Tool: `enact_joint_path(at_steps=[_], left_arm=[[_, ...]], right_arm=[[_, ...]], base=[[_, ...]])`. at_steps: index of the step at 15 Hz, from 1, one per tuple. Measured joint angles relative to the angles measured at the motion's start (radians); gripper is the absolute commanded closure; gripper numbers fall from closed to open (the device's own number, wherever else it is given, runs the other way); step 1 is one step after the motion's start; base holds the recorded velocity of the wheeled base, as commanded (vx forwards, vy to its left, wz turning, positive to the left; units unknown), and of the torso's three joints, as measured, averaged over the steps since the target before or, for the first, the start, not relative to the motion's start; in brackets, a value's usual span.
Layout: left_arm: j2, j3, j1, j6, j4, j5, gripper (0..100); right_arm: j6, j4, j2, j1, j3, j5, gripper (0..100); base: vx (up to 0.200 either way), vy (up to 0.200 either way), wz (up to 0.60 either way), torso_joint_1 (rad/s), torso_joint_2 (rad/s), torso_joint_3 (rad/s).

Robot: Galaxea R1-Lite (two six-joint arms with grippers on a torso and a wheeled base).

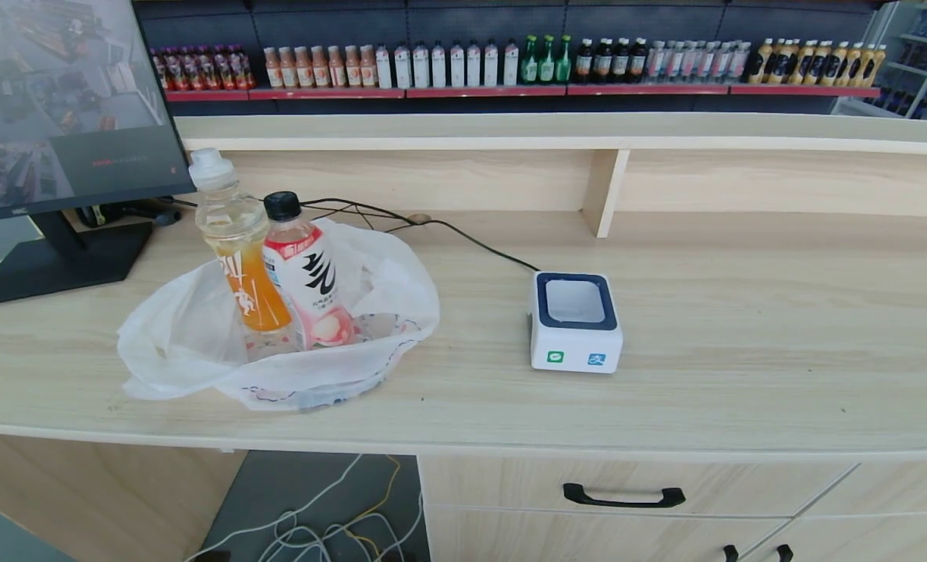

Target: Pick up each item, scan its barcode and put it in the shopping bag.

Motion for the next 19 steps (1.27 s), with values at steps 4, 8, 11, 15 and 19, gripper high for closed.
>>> enact_joint_path(at_steps=[4, 8, 11, 15, 19], left_arm=[[0.0, 0.0, -0.001, 0.0, 0.0, -0.001, 0], [0.0, 0.0, -0.001, 0.0, 0.0, -0.001, 0], [0.0, 0.0, 0.0, 0.001, 0.0, -0.001, 0], [0.0, 0.0, -0.001, 0.0, 0.0, -0.001, 0], [0.0, 0.0, -0.001, 0.0, 0.0, -0.001, 0]], right_arm=[[0.0, 0.0, 0.0, 0.0, 0.0, 0.0, 0], [0.0, 0.0, 0.0, -0.001, 0.0, 0.0, 0], [0.0, 0.0, 0.0, 0.0, 0.0, 0.0, 0], [0.0, 0.0, 0.0, 0.0, 0.0, 0.0, 0], [-0.001, 0.0, 0.0, 0.0, 0.0, 0.0, 0]], base=[[0.0, 0.0, 0.0, 0.0, 0.0, 0.0], [0.0, 0.0, 0.0, 0.0, 0.0, 0.0], [0.0, 0.0, 0.0, 0.0, 0.0, 0.0], [0.0, 0.0, 0.0, 0.0, 0.0, 0.0], [0.0, 0.0, 0.0, 0.0, 0.0, 0.0]])
